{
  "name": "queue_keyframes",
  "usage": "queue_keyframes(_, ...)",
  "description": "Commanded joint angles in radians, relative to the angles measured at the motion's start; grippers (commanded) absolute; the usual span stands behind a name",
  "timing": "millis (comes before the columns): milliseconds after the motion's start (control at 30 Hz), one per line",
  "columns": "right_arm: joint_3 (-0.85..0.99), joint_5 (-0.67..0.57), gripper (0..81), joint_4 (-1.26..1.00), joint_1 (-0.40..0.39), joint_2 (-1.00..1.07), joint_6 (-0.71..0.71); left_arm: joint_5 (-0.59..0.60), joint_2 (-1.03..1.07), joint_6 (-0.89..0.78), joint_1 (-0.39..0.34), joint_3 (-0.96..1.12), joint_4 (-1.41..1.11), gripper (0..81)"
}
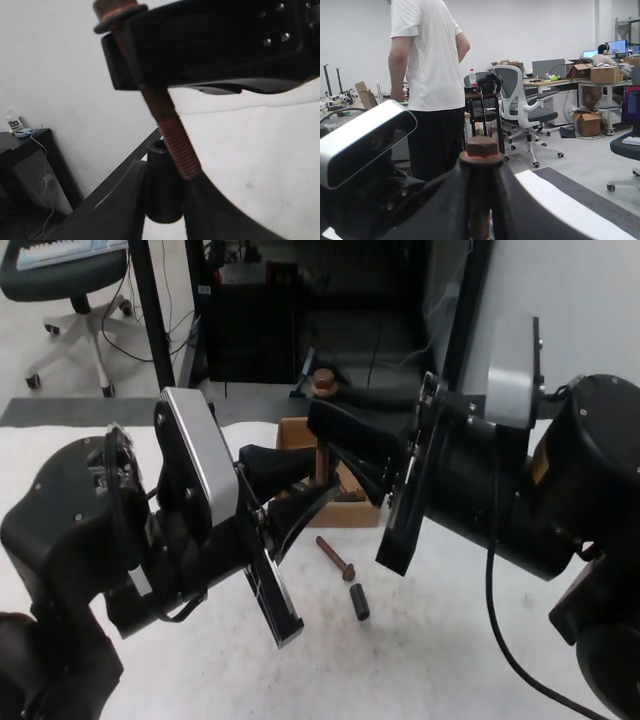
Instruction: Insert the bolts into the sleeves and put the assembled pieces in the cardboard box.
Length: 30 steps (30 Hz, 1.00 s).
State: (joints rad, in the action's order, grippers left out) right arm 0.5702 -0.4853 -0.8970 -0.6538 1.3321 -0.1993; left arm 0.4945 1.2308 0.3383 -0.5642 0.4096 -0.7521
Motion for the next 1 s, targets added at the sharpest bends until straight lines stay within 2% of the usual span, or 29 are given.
queue_keyframes(0,0.005,0.017,0.8,-0.005,-0.001,0.003,0.017,0.001,-0.009,-0.010,0.001,0.002,-0.030,0.3)
queue_keyframes(300,0.005,0.017,0.8,-0.212,0.002,0.003,0.019,-0.026,-0.009,-0.099,0.001,-0.005,-0.040,0.3)
queue_keyframes(567,0.005,0.063,0.8,-0.215,0.002,0.003,0.019,-0.032,-0.012,-0.173,0.001,-0.005,-0.129,0.3)
queue_keyframes(967,0.005,0.065,0.8,-0.153,0.002,0.003,0.019,-0.030,-0.012,-0.175,0.001,-0.005,-0.137,0.3)
